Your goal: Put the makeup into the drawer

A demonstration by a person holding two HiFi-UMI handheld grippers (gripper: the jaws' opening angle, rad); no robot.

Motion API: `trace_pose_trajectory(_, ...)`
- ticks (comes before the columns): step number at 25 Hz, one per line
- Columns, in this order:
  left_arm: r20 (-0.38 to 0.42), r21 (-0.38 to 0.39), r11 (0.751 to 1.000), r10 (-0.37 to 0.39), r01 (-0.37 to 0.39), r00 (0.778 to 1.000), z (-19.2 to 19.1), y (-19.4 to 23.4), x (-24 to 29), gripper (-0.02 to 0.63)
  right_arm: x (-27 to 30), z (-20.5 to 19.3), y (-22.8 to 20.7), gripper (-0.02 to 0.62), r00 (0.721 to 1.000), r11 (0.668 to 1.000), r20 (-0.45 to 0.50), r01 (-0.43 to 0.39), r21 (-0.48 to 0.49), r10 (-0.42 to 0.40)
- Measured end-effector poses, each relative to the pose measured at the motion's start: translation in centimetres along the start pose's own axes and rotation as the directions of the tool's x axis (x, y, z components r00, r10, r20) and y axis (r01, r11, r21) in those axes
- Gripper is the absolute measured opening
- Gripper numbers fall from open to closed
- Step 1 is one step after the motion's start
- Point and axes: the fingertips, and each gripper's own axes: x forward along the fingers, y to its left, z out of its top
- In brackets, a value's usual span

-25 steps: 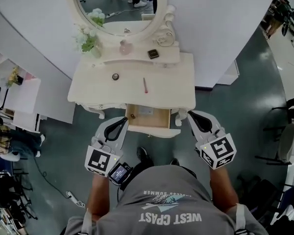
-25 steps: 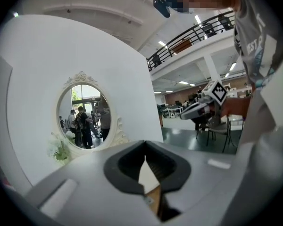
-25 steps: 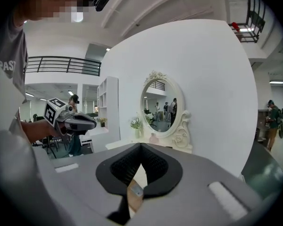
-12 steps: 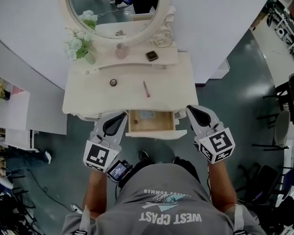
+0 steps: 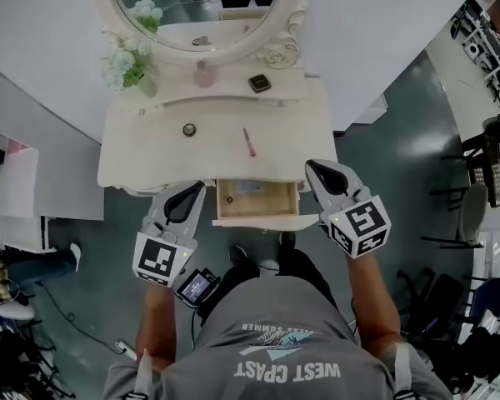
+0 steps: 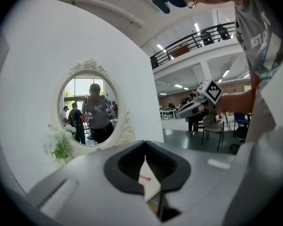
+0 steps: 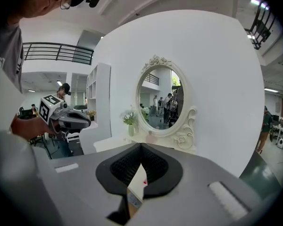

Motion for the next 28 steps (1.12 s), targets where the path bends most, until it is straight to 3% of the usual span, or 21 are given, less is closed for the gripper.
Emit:
trace_pose_trajectory(13,-0.089,-0.075,0.989,0.122,-0.129,0.989,-5.1,2.6,0.8,0.002,9.0,-4.1,-1.0,0.005,0.986,0.992,-0.102,-0.129,-0.003,0.128)
trace_pose_trajectory(28,-0.2,-0.166,0.966,0.165,-0.2,0.966,-12.7,4.0,2.8,0.002,20.7,-11.9,-1.7,0.032,0.951,0.977,-0.225,-0.21,0.035,0.212)
